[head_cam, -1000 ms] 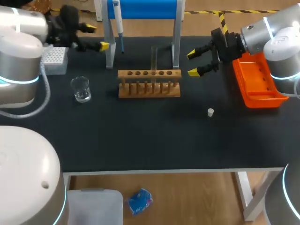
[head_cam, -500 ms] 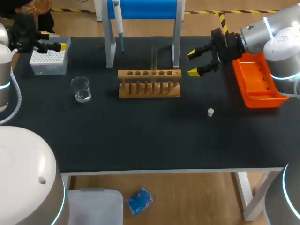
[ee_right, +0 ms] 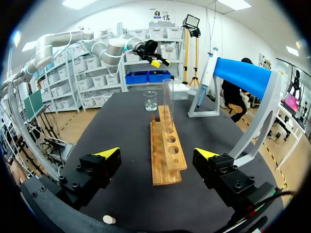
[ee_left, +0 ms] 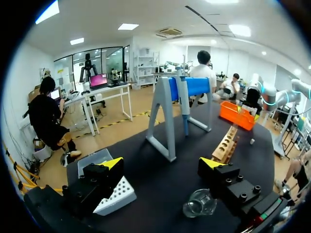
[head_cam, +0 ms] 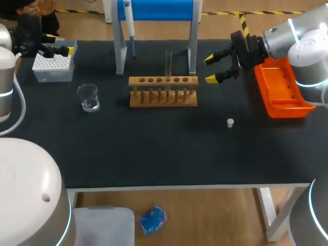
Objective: Invert the test tube, pick up the pipette, mount the tip to pipette, aspirate from beaker and dispense into the tube, eject the tip, return the pipette, and cap with the stopper.
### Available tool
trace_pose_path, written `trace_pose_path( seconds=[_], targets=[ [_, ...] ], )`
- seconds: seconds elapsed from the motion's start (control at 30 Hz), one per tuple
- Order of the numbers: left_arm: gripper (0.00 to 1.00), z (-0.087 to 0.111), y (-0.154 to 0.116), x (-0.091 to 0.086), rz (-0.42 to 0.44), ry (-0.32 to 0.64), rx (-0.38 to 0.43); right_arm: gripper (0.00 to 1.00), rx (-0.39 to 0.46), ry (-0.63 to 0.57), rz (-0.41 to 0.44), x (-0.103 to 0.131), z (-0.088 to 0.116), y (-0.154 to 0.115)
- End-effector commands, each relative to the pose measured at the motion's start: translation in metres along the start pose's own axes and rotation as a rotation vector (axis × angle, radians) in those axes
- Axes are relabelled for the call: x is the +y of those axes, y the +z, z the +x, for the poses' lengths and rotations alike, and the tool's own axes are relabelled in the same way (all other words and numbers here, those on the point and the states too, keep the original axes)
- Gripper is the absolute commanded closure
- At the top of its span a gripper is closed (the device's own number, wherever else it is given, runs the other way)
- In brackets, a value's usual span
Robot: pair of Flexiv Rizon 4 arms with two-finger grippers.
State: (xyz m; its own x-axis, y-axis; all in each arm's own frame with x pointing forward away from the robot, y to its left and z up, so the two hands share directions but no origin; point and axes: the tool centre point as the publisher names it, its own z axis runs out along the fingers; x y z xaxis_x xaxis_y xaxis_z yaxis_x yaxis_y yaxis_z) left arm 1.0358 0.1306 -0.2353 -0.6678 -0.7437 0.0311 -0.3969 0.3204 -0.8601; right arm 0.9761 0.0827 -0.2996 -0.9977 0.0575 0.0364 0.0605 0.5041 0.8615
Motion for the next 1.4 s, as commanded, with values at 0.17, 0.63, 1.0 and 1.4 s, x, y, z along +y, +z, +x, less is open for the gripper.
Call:
trace_pose_path(
  seconds=[0.17,0.63,1.0,1.4],
  targets=[
    [0.00,-0.054,0.016,0.022,-0.020,-0.043,-0.065,0.00,0.000,-0.001,-0.001,0.000,0.000,0.000],
    [0.00,-0.146,0.052,0.056,-0.146,-0.245,-0.376,0.00,0.000,-0.001,-0.001,0.000,0.000,0.000],
    [0.00,-0.151,0.056,0.081,-0.172,-0.383,-0.493,0.00,0.000,-0.001,-0.001,0.000,0.000,0.000],
    [0.51,-0.139,0.060,0.082,-0.159,-0.410,-0.510,0.00,0.000,-0.001,-0.001,0.000,0.000,0.000]
  ],
)
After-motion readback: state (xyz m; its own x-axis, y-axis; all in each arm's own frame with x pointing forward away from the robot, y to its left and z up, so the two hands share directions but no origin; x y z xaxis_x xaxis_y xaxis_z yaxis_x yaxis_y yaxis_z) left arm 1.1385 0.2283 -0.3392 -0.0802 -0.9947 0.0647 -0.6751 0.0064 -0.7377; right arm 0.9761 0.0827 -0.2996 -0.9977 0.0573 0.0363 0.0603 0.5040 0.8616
